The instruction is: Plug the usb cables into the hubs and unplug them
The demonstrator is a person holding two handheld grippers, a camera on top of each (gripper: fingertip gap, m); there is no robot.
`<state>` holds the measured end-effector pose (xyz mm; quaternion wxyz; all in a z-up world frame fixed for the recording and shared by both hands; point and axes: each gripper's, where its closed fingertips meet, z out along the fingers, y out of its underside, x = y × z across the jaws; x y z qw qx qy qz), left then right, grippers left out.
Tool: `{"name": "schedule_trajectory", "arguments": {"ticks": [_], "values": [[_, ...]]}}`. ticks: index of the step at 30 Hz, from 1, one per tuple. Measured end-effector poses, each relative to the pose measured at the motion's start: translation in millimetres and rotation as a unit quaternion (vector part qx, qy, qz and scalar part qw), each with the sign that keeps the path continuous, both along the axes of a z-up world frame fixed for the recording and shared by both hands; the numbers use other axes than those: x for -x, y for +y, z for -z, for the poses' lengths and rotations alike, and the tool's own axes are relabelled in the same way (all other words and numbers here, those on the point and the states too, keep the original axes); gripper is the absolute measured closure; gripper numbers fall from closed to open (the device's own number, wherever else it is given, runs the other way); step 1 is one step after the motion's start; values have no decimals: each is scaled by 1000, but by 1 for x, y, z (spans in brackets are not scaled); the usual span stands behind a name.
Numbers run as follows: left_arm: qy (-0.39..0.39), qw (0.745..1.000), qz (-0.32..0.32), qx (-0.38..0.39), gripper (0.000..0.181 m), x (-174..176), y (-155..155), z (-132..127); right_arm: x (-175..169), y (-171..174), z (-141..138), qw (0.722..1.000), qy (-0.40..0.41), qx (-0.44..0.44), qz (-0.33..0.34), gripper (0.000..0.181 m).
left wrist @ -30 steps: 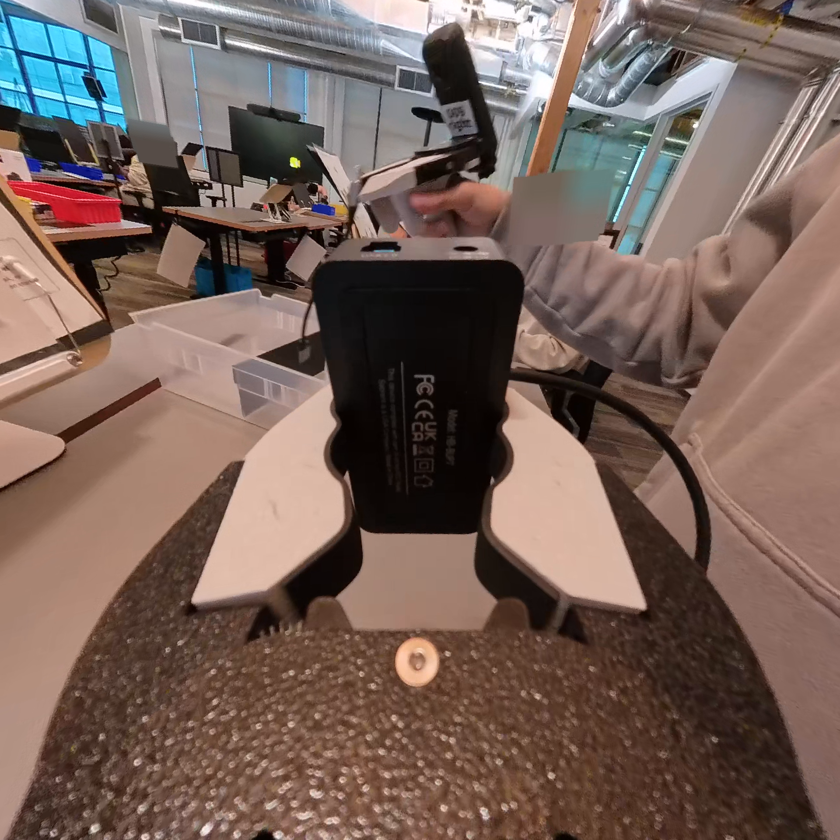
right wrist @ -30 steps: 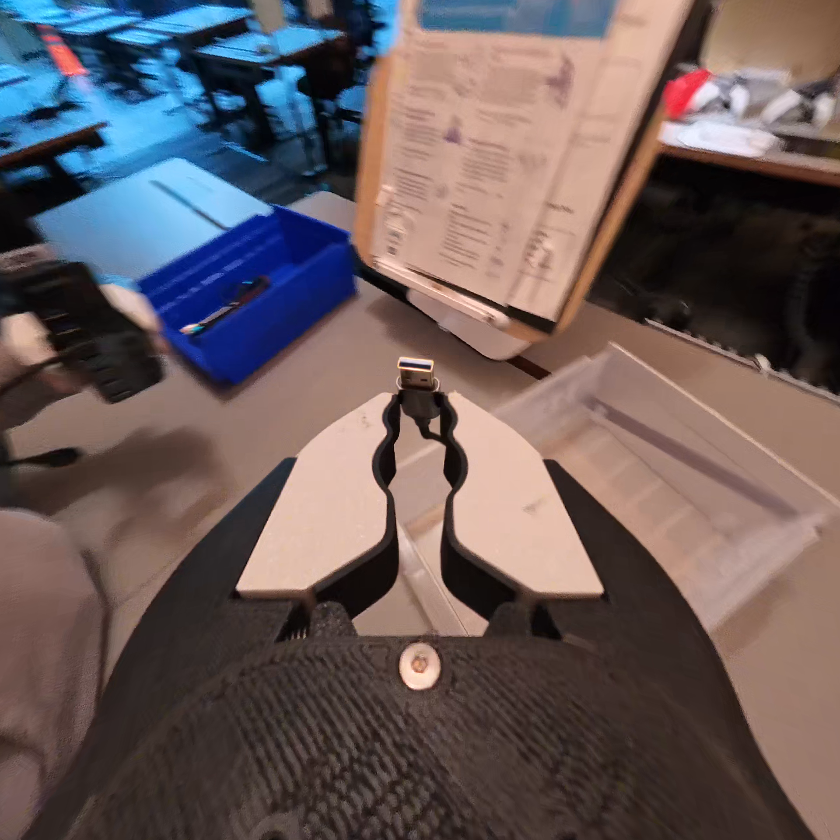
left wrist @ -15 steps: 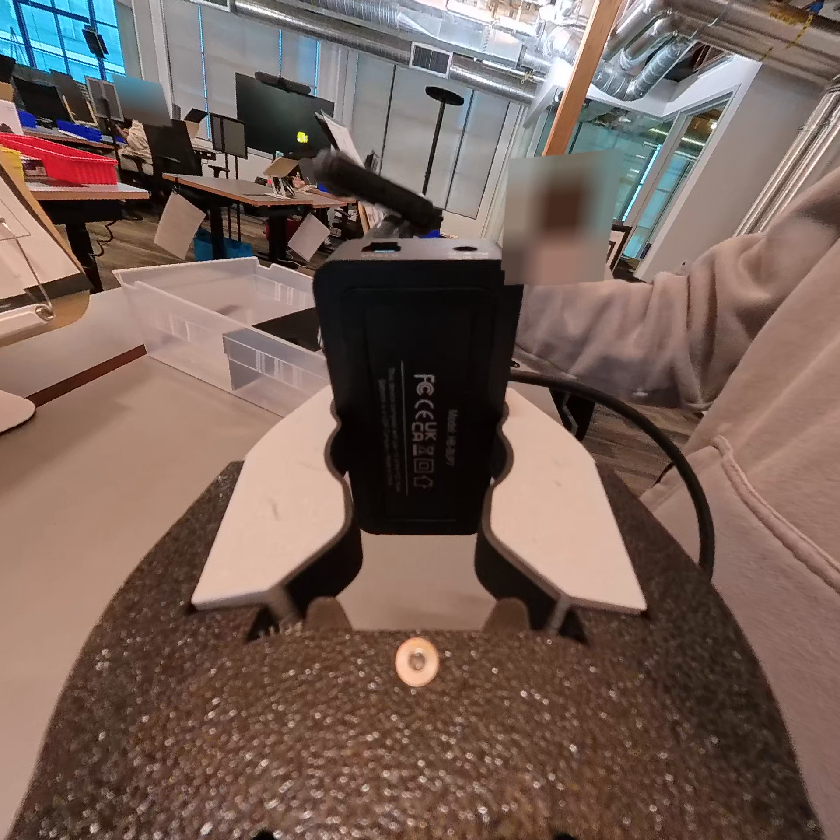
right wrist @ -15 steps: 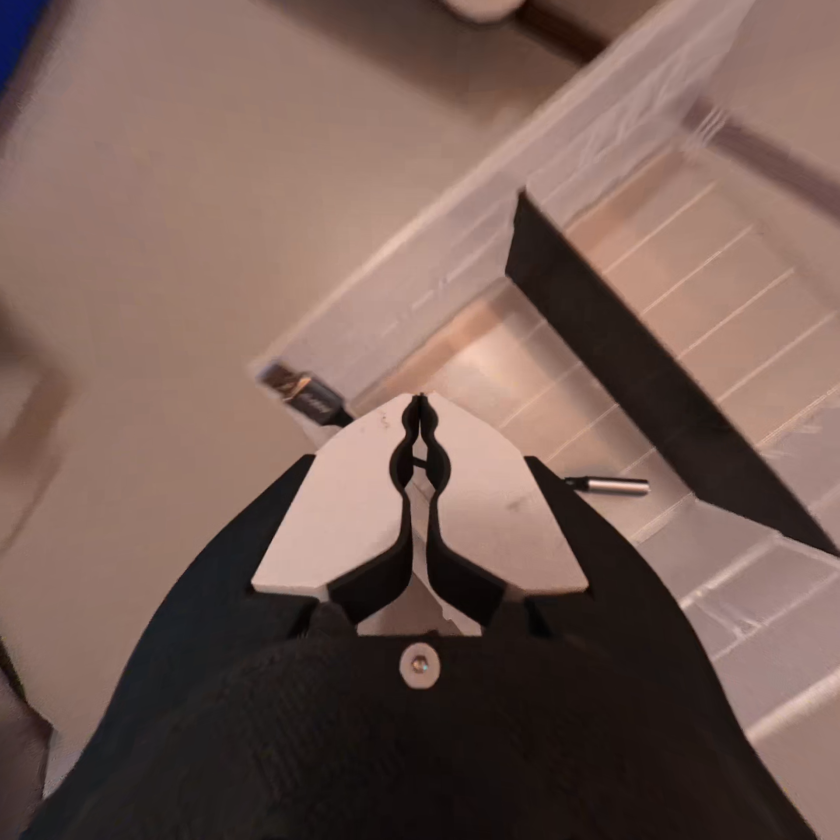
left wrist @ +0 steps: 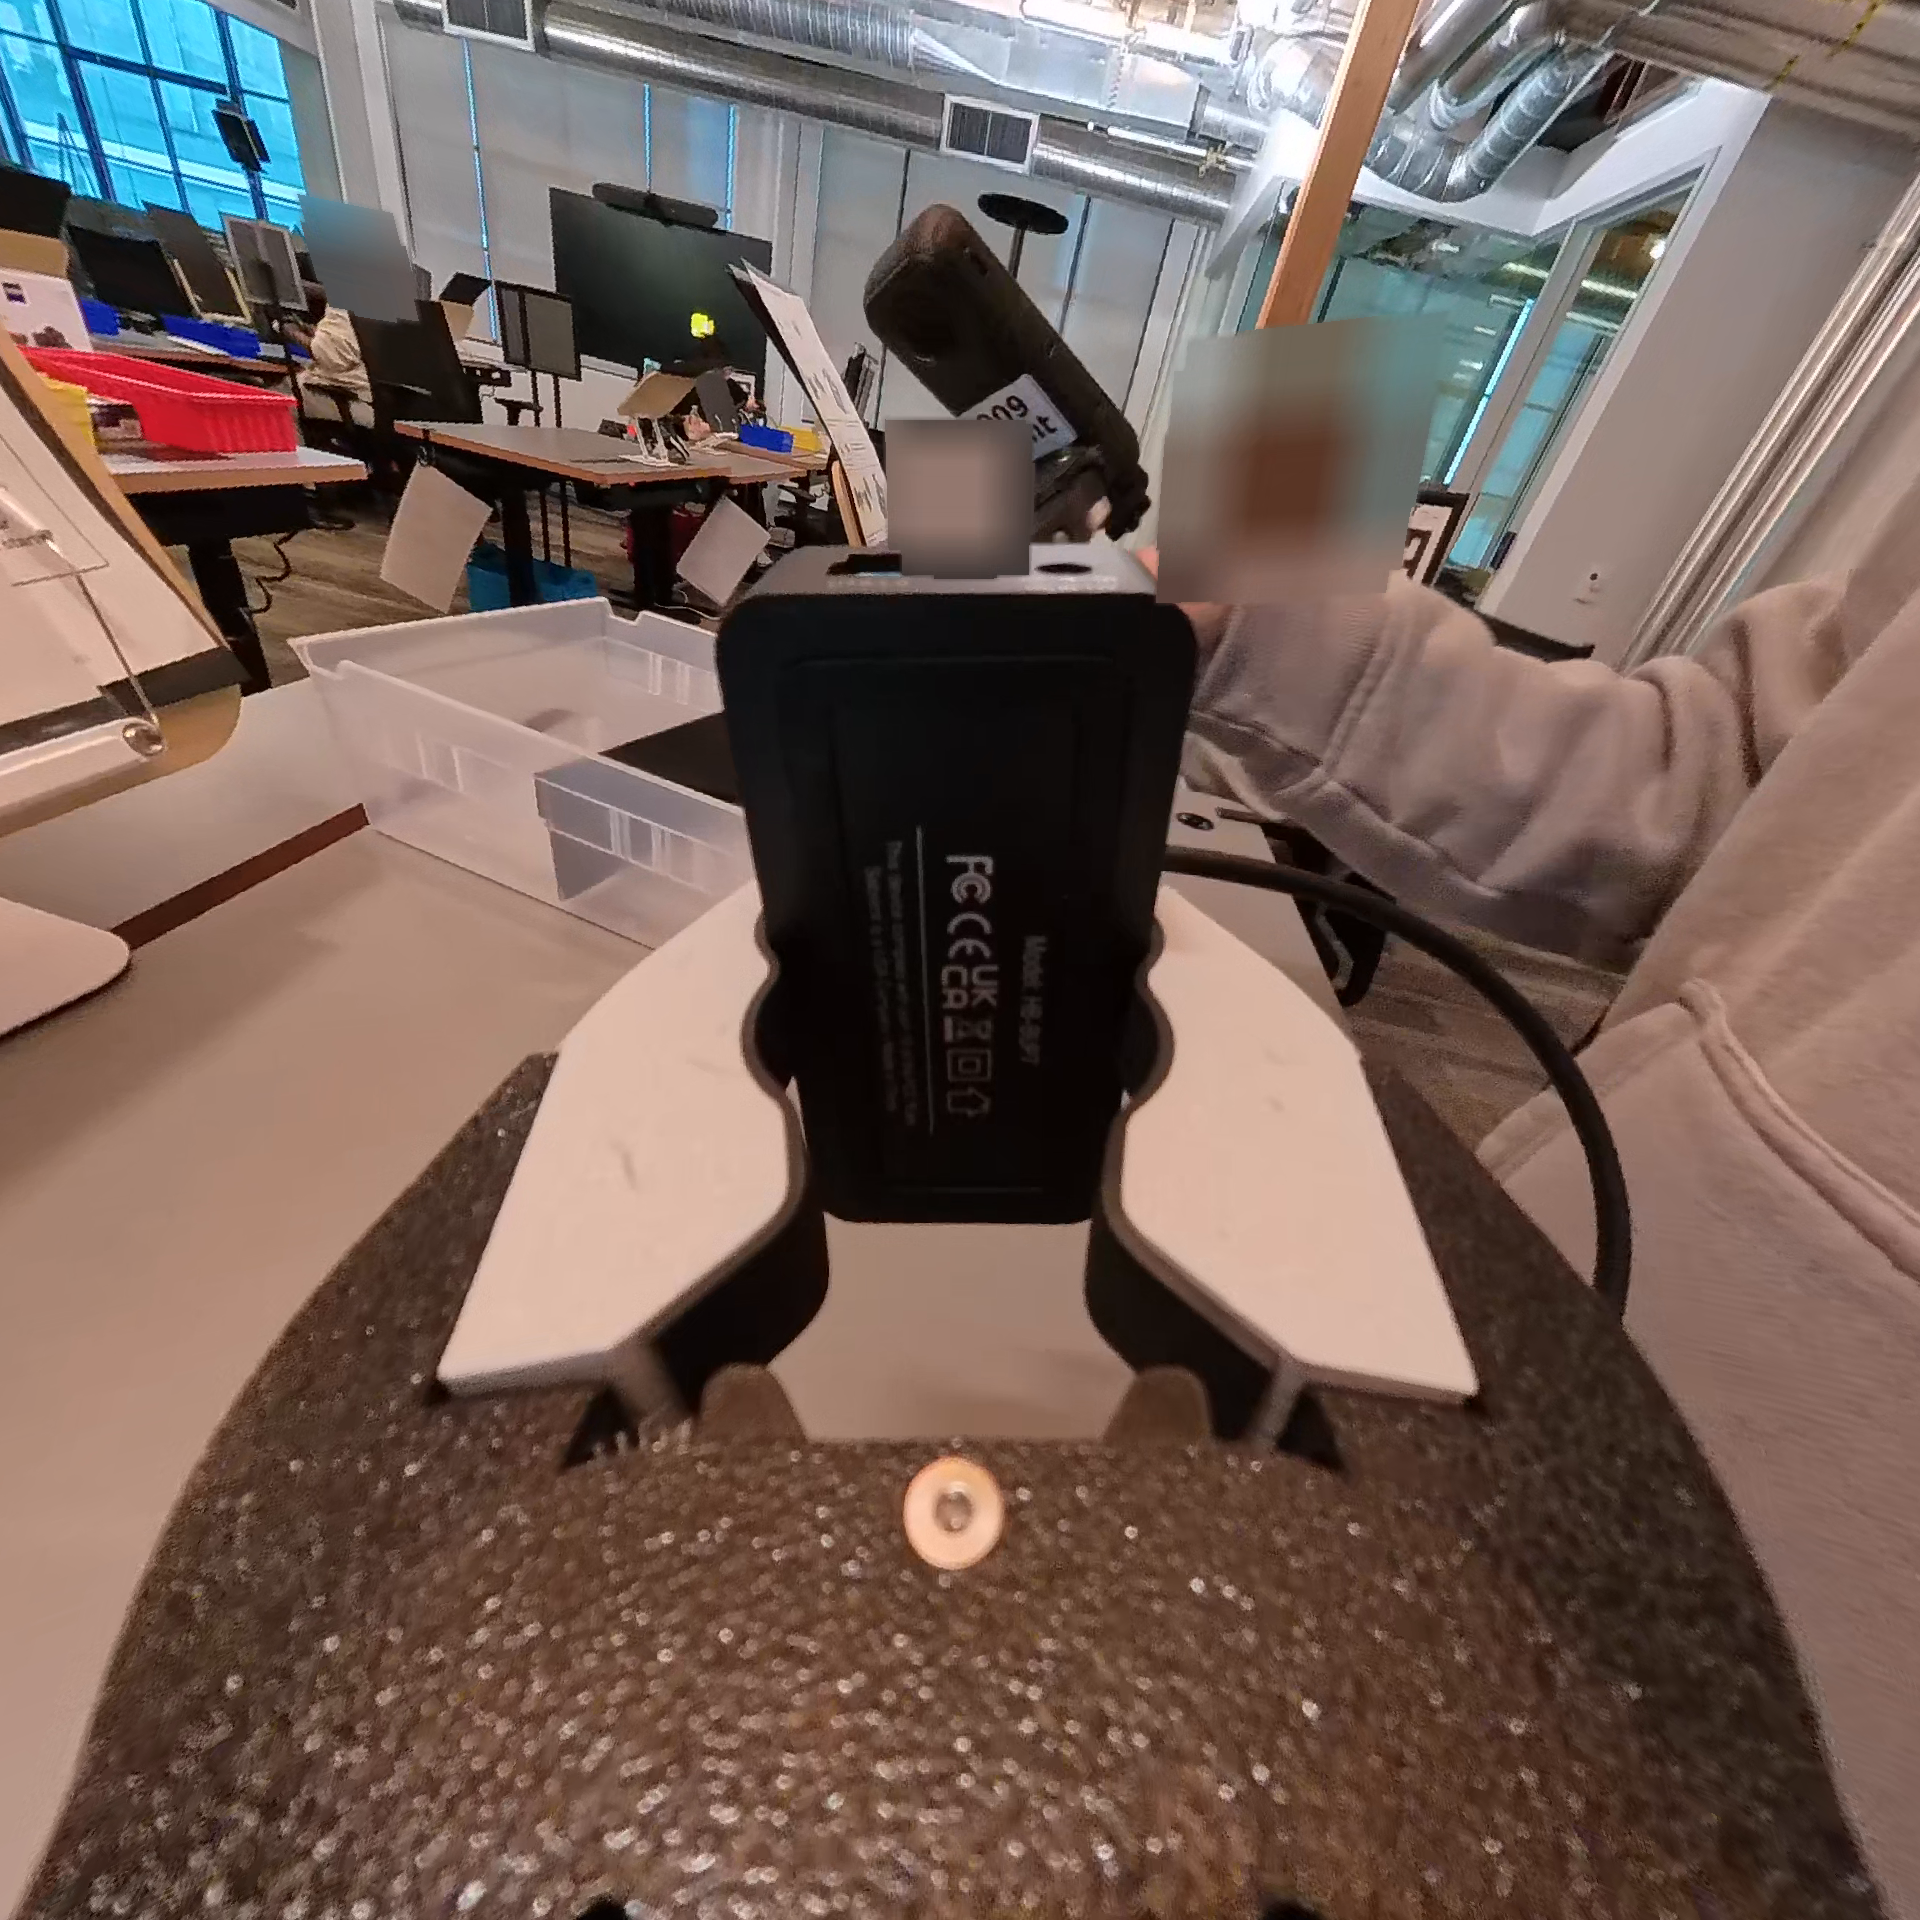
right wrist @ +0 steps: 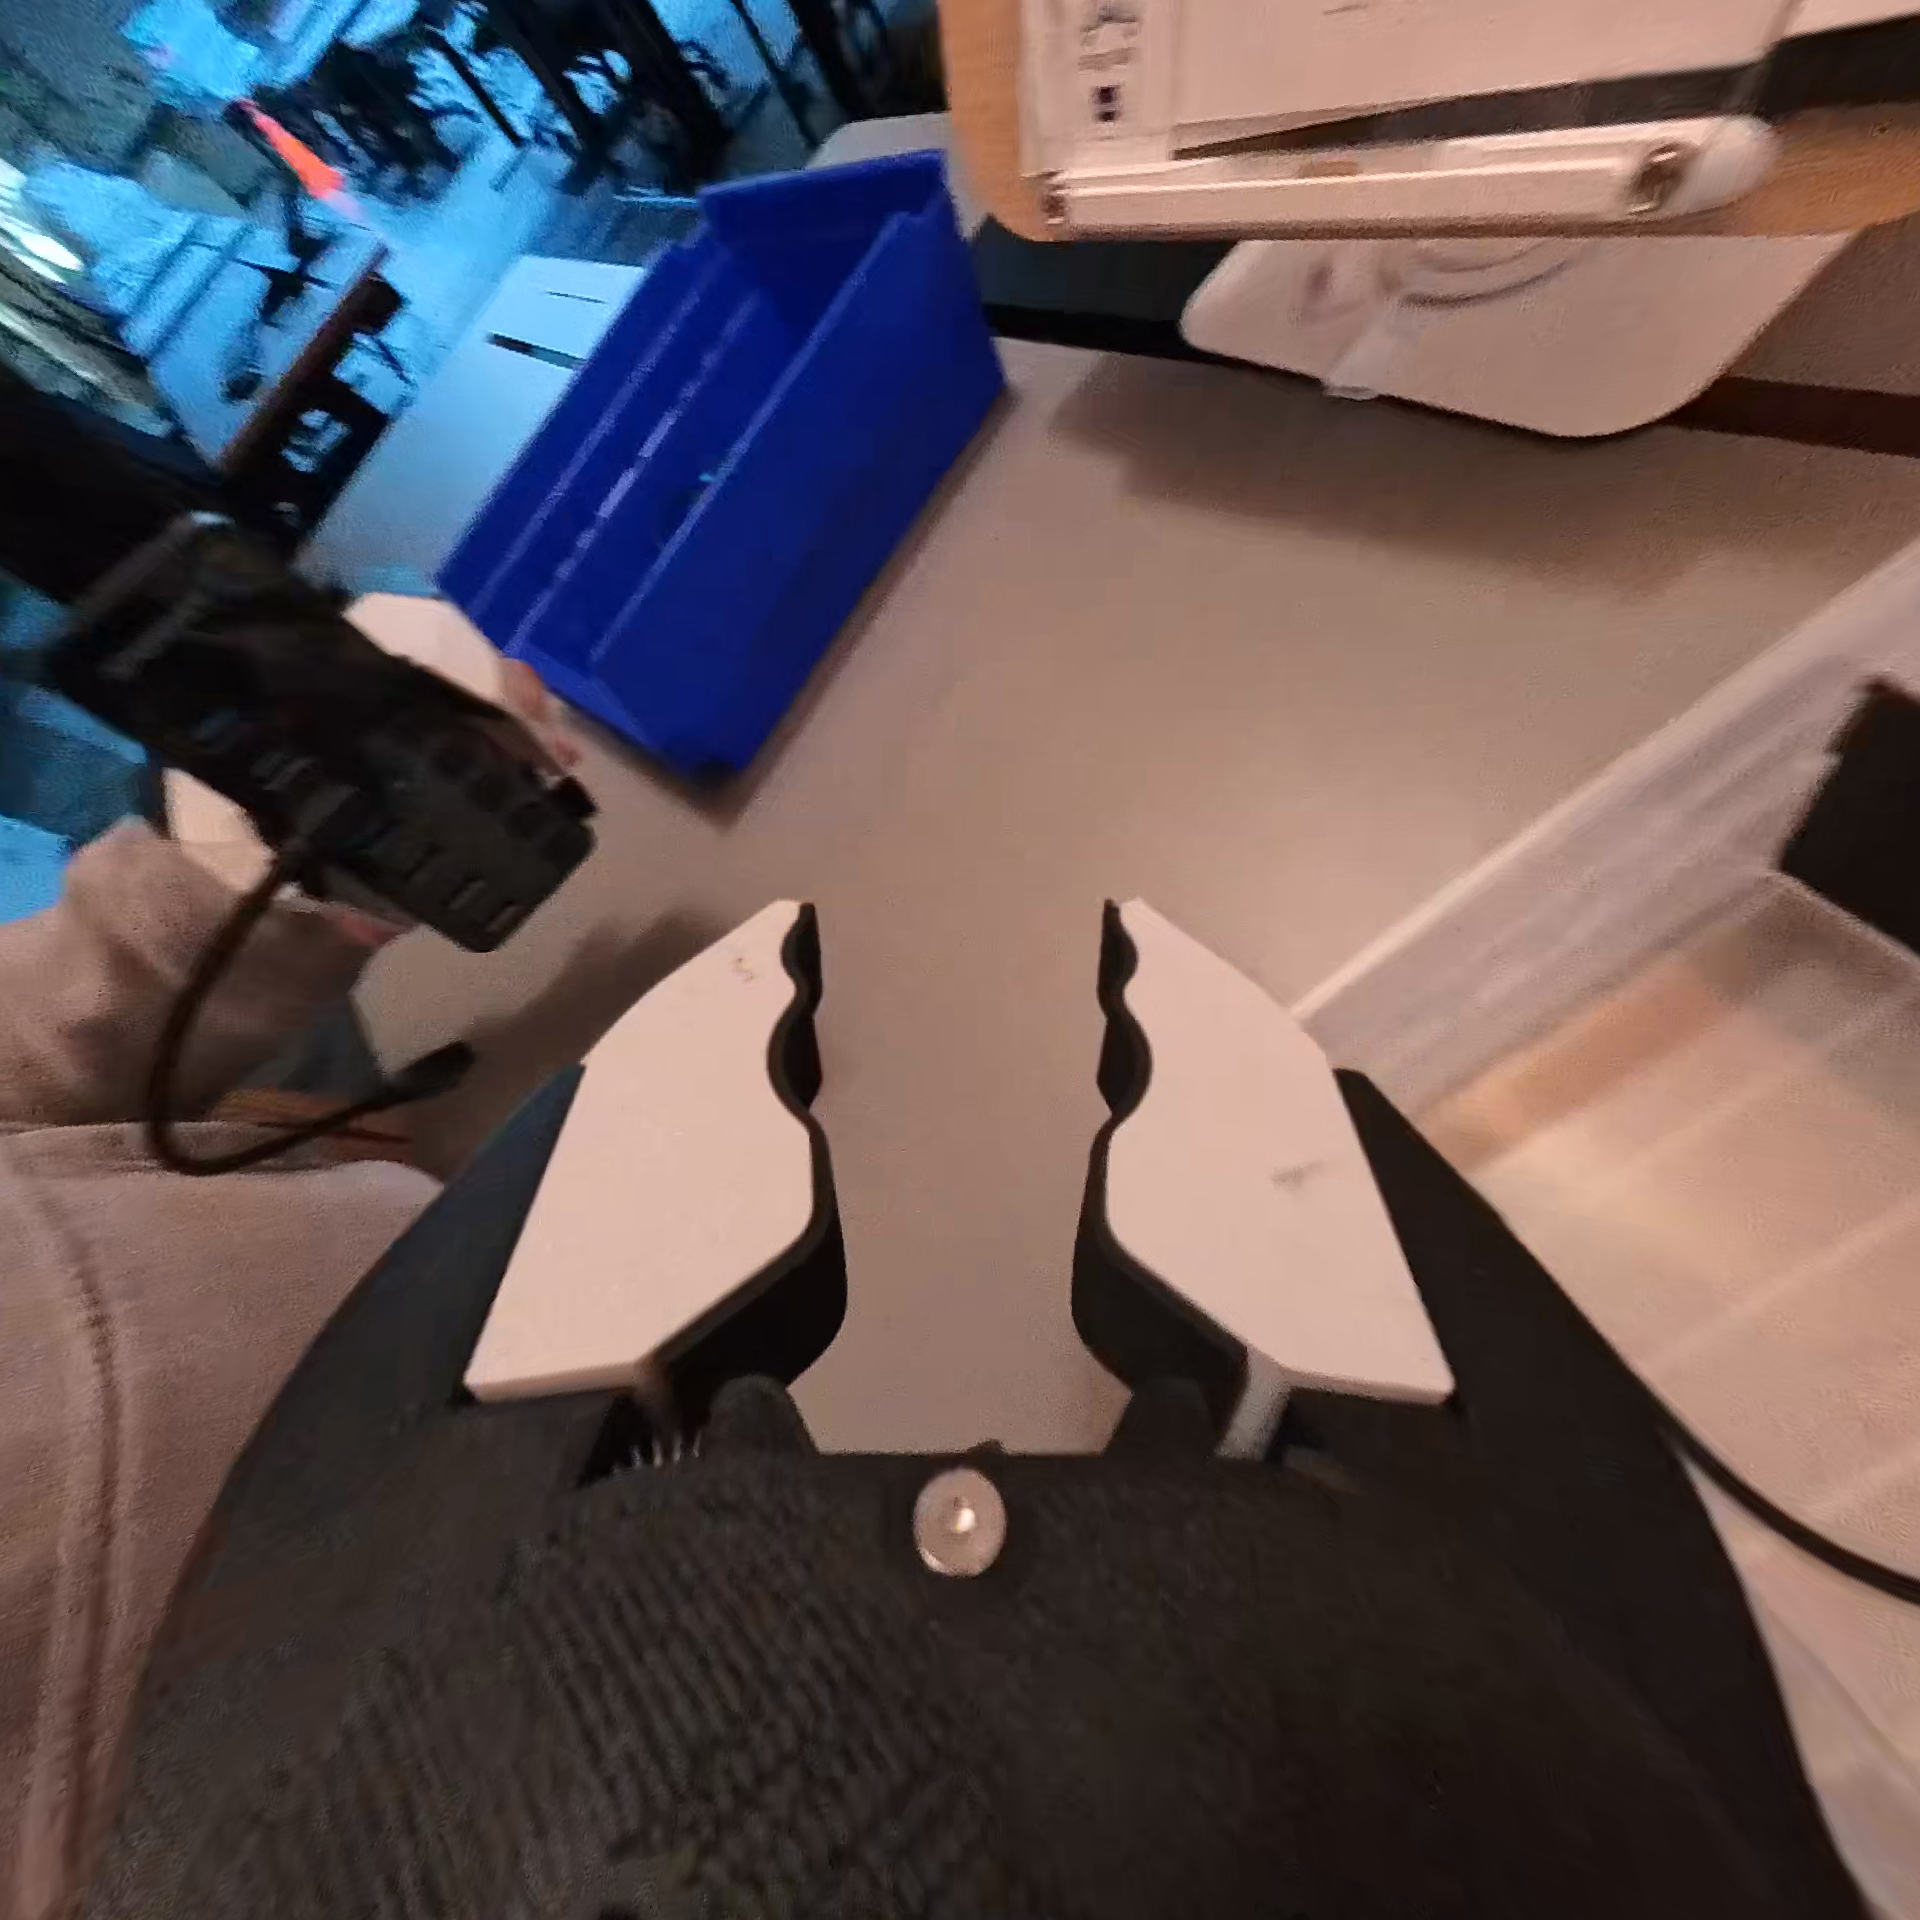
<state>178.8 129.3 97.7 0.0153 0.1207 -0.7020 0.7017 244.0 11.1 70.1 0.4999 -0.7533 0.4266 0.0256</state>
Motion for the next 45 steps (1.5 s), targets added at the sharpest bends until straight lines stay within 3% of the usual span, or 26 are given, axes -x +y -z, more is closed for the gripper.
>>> {"name": "schedule_trajectory", "arguments": {"ticks": [1,3,6,12,16,20,25,32,37,45], "values": [[-9,1000,-1,-4,121,0,0,0,10,14,-4,999,17,-33,-14,127],[-30,999,-4,-12,121,0,0,-1,29,40,-12,990,69,-120,-32,127],[-60,998,1,-20,121,3,0,1,58,76,-21,952,167,-244,-78,130],[-89,995,19,-40,121,11,-4,12,93,116,-23,893,276,-327,-141,135],[-92,994,29,-58,121,17,-8,23,97,126,-11,894,297,-304,-143,137],[-91,993,27,-65,121,20,-11,31,100,130,-10,881,313,-319,-157,171],[-91,993,3,-74,122,18,-9,36,99,131,-4,896,290,-295,-159,171],[-97,990,-41,-98,120,13,-10,27,94,129,-13,885,286,-337,-146,172],[-90,985,-66,-129,119,7,-11,32,87,127,-13,893,274,-336,-119,173],[-63,989,-39,-127,120,10,-12,45,89,125,-1,908,265,-304,-118,172]]}}
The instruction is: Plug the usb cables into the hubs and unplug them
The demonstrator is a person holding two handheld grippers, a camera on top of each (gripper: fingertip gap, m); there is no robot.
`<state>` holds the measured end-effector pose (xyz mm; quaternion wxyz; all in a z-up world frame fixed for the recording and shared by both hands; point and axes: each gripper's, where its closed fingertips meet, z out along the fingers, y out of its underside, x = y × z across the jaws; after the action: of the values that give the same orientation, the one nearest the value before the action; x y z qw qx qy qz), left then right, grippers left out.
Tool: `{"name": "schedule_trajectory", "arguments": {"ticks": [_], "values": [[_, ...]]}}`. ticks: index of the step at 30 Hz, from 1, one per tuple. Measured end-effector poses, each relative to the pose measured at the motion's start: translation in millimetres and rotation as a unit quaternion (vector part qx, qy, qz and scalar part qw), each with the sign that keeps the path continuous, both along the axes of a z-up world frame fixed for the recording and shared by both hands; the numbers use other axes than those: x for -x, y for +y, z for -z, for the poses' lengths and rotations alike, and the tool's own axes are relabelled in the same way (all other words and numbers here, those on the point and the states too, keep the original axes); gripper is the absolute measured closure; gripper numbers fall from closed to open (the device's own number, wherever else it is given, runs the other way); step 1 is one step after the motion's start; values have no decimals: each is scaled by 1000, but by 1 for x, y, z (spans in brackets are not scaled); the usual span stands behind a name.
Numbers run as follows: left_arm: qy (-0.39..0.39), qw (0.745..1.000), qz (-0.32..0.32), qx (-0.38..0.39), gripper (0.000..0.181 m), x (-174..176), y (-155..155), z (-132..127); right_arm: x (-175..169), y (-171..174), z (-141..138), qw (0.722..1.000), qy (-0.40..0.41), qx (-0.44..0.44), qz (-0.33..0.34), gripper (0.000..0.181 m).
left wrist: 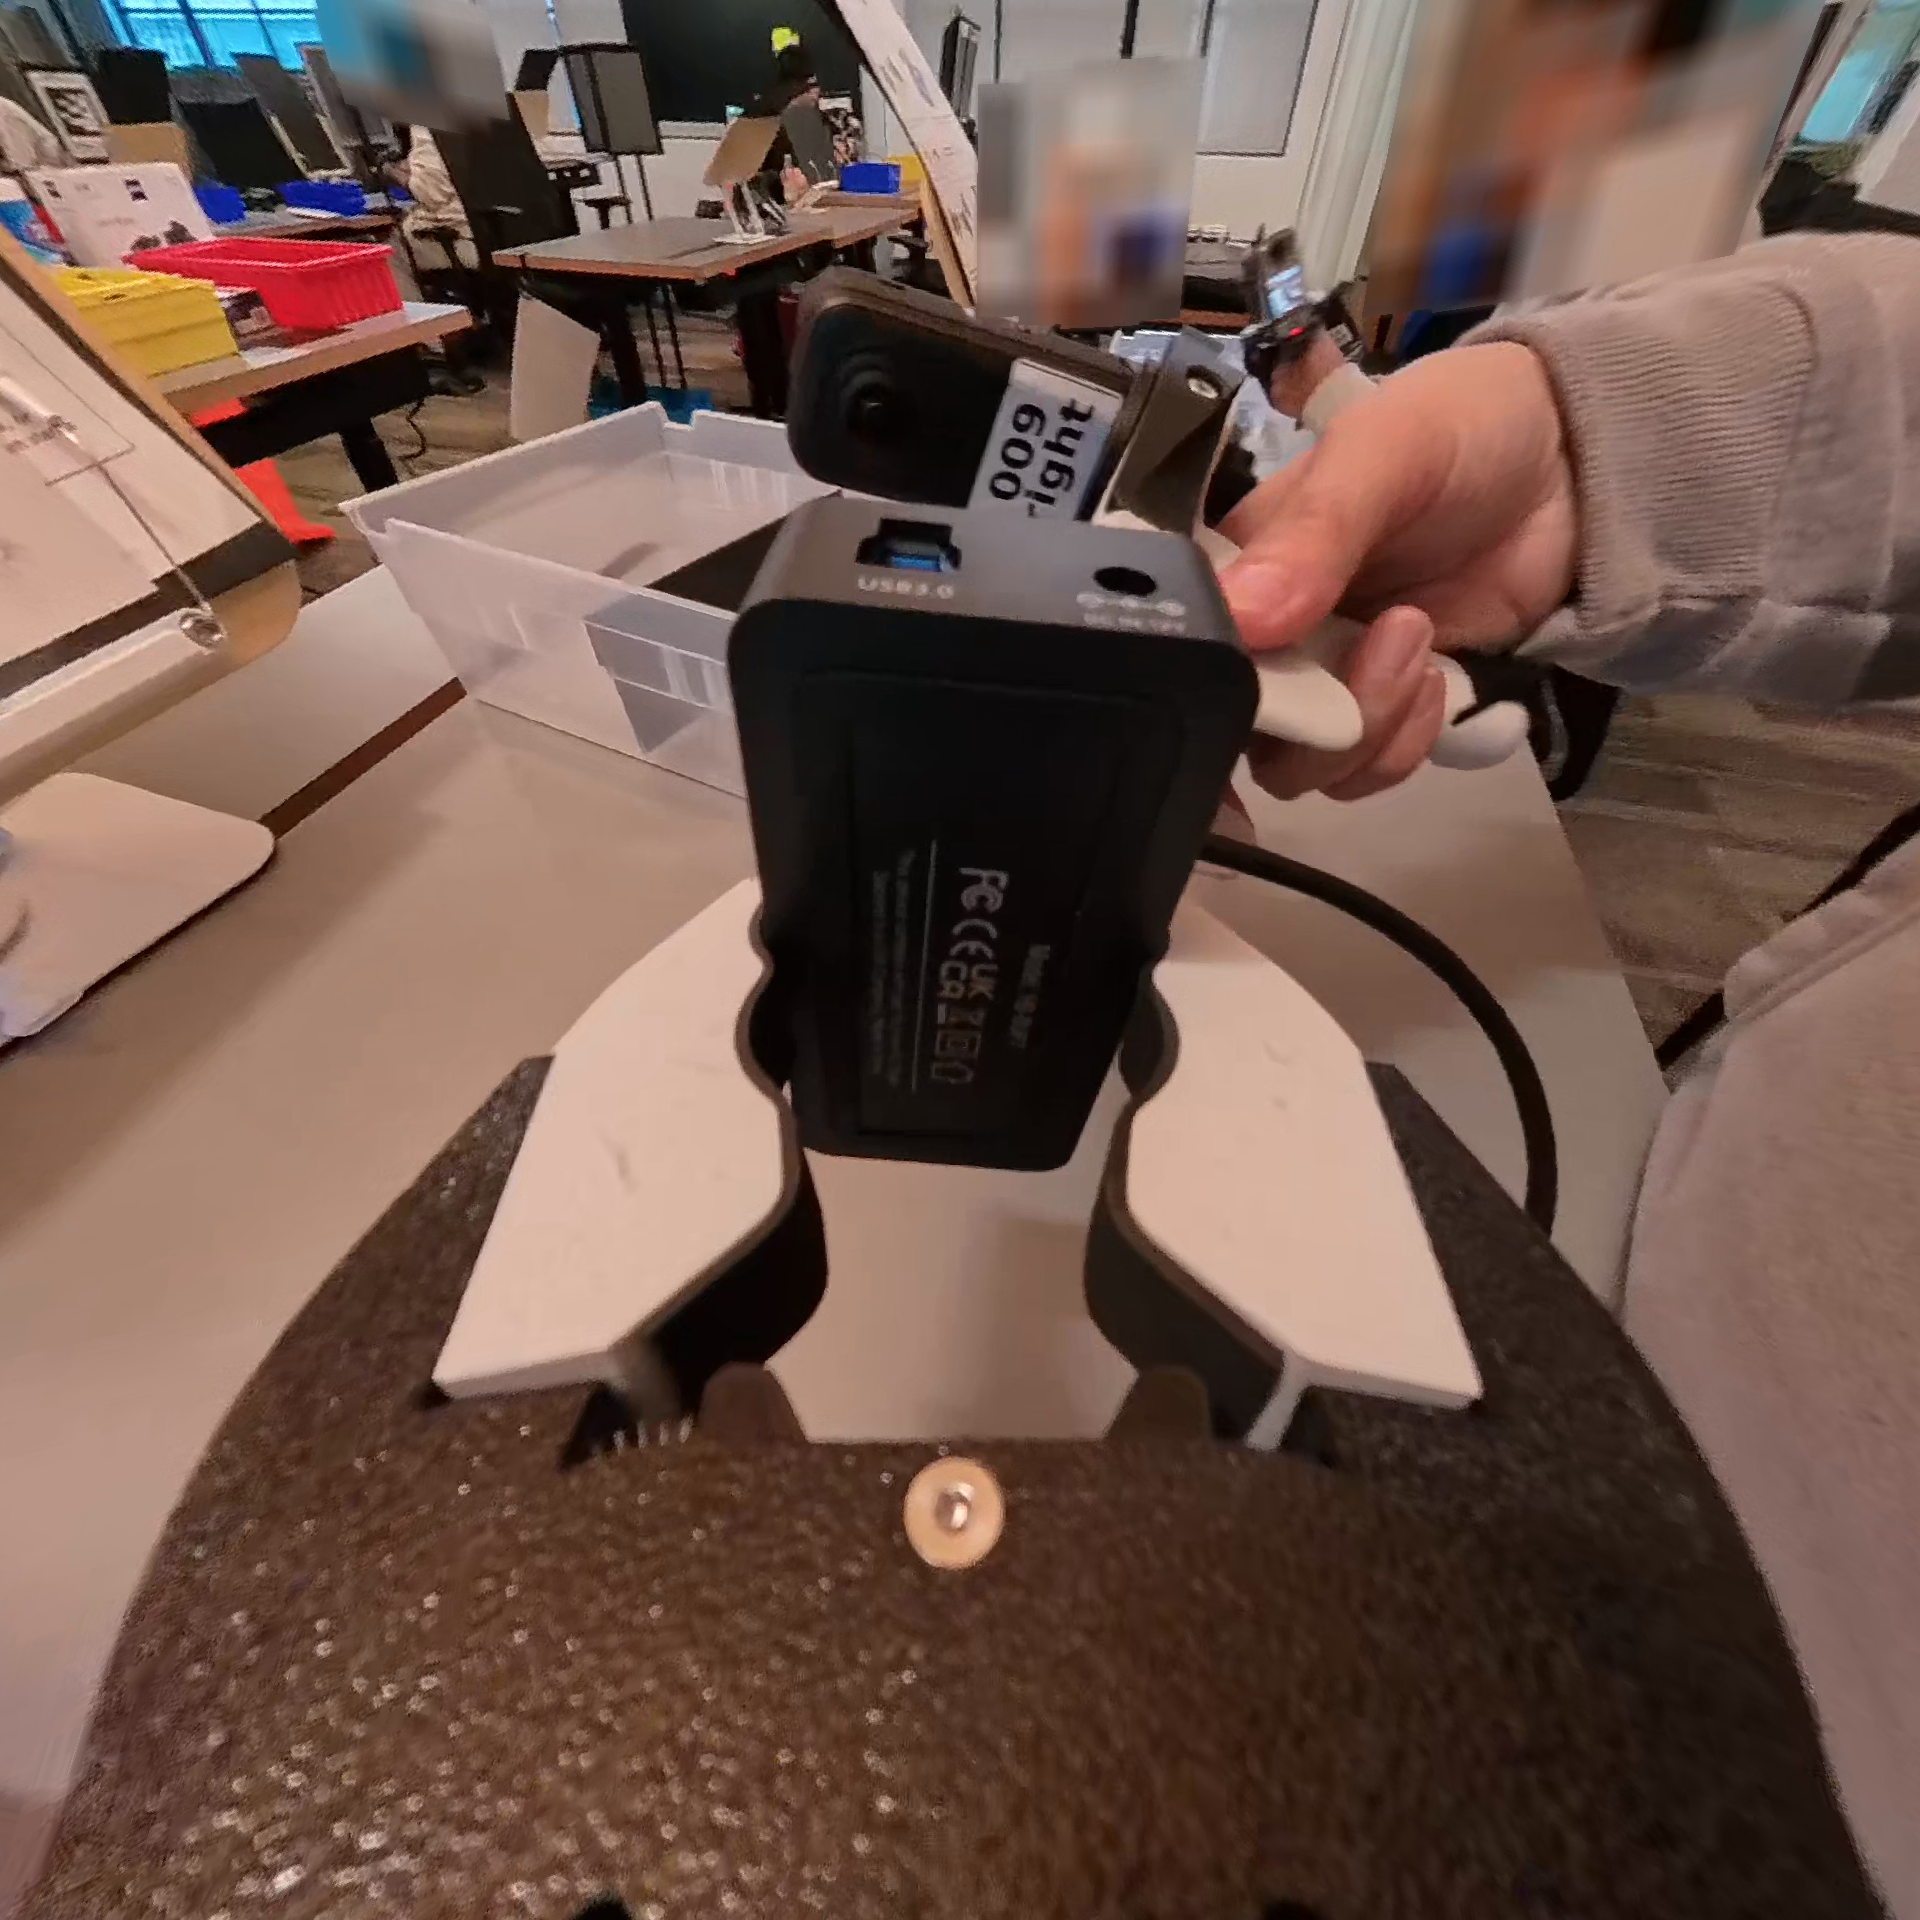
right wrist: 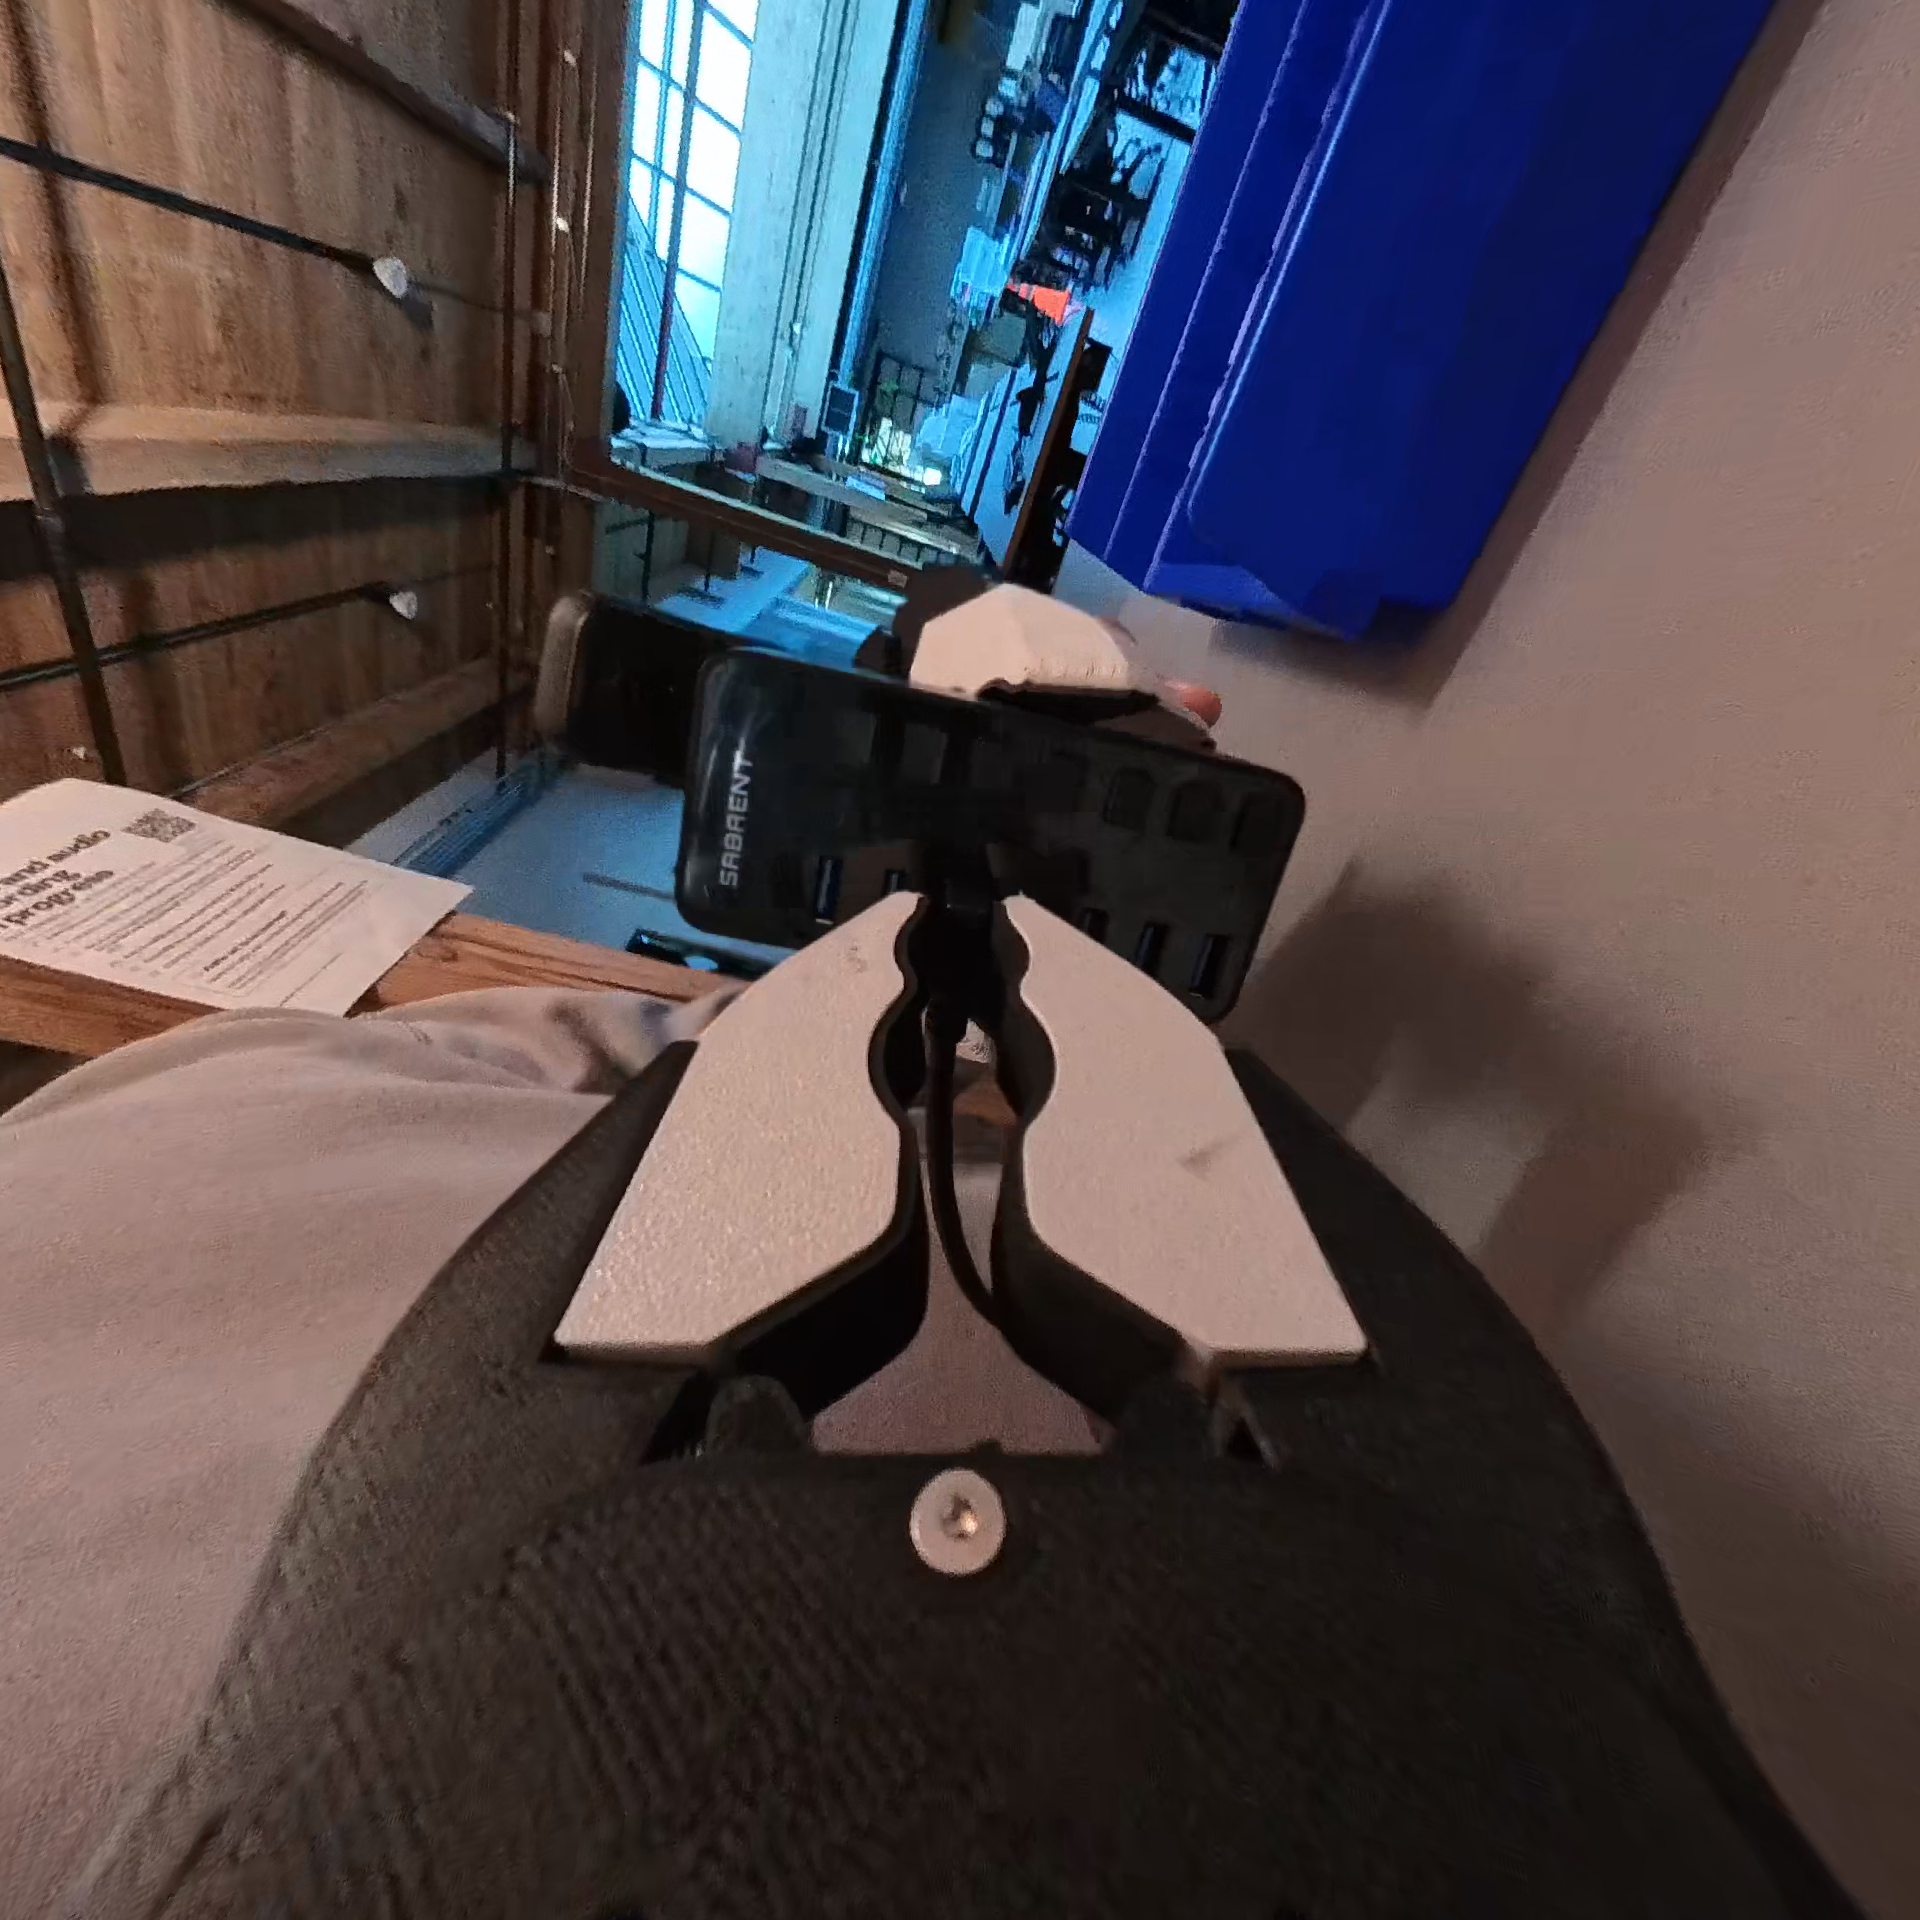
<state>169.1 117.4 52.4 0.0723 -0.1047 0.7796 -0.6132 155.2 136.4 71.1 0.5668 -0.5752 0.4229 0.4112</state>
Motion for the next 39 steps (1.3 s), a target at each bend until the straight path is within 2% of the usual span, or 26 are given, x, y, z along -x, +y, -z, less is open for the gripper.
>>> {"name": "schedule_trajectory", "arguments": {"ticks": [7,11,15,16,17,19,20,22,25,27,30,31,33,35,38,39], "values": [[-45,996,78,-10,120,24,-10,-3,29,-10,-4,994,-1,32,-104,172],[-57,994,89,-28,121,29,-15,-5,37,-17,-8,989,-7,50,-140,172],[-74,994,70,-42,122,24,-11,-7,34,-22,-12,986,-10,64,-152,172],[-77,995,45,-45,122,15,4,-7,23,-36,-6,986,-21,98,-132,172],[-63,998,10,-27,122,4,28,-10,-2,-63,1,988,-42,129,-74,172],[-42,999,-28,-10,122,-12,67,-17,-35,-115,-10,994,-12,110,10,172],[-46,998,-39,-20,122,-17,77,-20,-45,-132,-19,992,-39,114,34,173],[-45,998,-43,-1,122,-21,82,-37,-54,-152,-52,992,-80,93,42,173],[-34,996,-38,66,122,-18,78,-57,-77,-181,-106,982,-146,73,100,173],[-27,996,-36,81,122,-15,71,-57,-97,-212,-123,966,-179,98,161,173],[-18,997,-21,66,122,-6,58,-44,-114,-252,-129,954,-190,97,213,173],[-14,998,-14,60,122,-2,54,-39,-118,-260,-128,953,-190,82,221,173],[-9,998,-5,55,121,3,48,-34,-127,-274,-103,954,-159,86,238,173],[0,998,3,61,121,5,43,-32,-132,-276,-68,957,-151,95,230,173],[13,997,9,76,122,7,38,-34,-139,-284,2,947,-94,193,239,173],[15,997,10,79,122,8,37,-34,-142,-287,10,941,-99,205,250,173]]}}
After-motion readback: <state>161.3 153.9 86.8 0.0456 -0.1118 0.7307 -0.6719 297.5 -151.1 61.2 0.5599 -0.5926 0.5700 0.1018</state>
